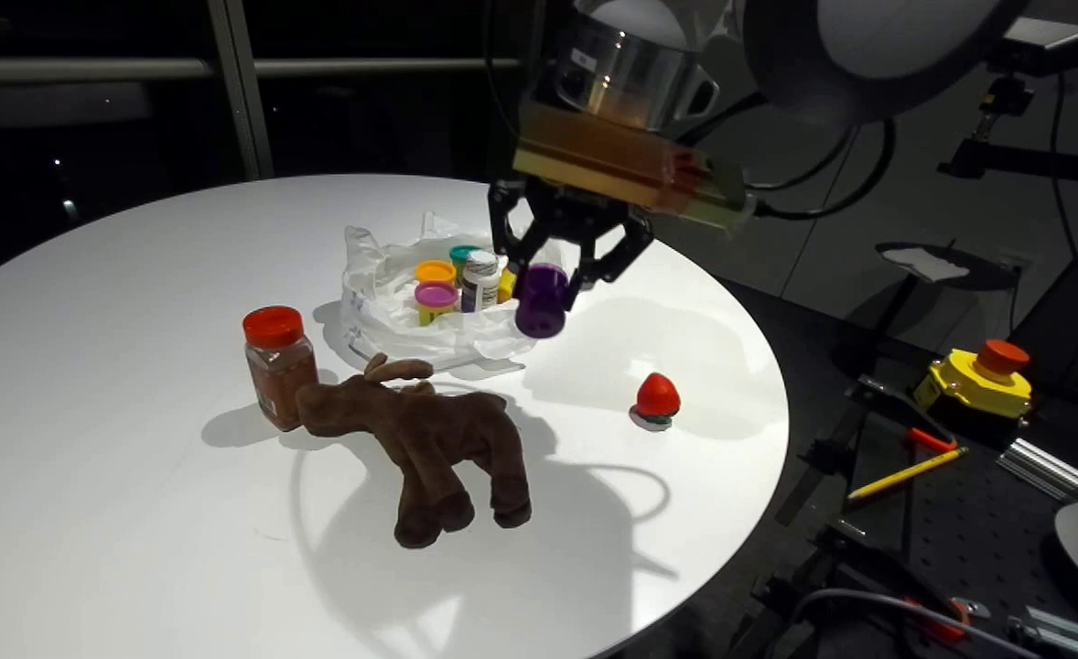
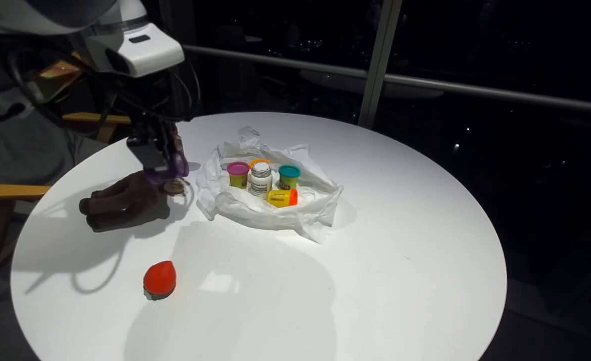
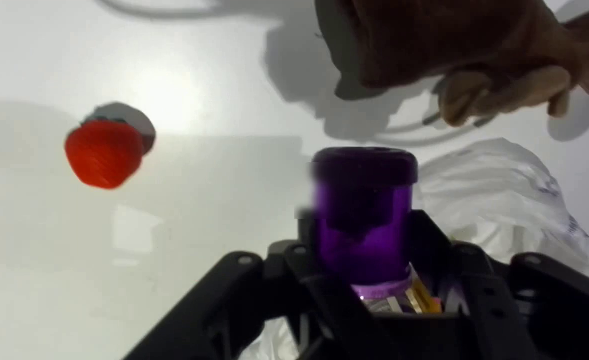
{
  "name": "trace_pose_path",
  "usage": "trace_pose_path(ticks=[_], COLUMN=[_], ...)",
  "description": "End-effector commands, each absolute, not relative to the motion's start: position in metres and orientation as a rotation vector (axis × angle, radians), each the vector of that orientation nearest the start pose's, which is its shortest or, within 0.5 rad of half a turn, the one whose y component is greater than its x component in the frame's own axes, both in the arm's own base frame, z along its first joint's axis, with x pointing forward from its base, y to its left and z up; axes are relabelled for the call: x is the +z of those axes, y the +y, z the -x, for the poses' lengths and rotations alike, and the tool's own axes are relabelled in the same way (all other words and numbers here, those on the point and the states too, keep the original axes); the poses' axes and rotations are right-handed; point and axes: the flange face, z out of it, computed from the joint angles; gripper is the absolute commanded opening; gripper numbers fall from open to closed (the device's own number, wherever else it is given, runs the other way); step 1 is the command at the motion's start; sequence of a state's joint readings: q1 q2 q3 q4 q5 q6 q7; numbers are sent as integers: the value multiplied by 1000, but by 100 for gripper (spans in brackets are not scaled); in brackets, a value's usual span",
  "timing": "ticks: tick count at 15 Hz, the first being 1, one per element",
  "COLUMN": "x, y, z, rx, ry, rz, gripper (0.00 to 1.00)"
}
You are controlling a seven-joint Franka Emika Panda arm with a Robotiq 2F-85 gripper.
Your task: Put all the objects on the table into the white plastic bag
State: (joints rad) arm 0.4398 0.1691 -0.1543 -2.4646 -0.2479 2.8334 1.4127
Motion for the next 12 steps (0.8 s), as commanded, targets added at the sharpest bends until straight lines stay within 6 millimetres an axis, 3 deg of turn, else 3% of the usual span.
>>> trace_pose_path(ticks=[1, 6, 9, 12], x=[271, 253, 226, 222], y=[149, 110, 85, 67], z=[-521, -557, -564, -568], rx=[-545, -620, -608, -657], ry=[1246, 1326, 1383, 1379], rz=[2741, 2654, 2635, 2630], gripper=[17, 17, 17, 17])
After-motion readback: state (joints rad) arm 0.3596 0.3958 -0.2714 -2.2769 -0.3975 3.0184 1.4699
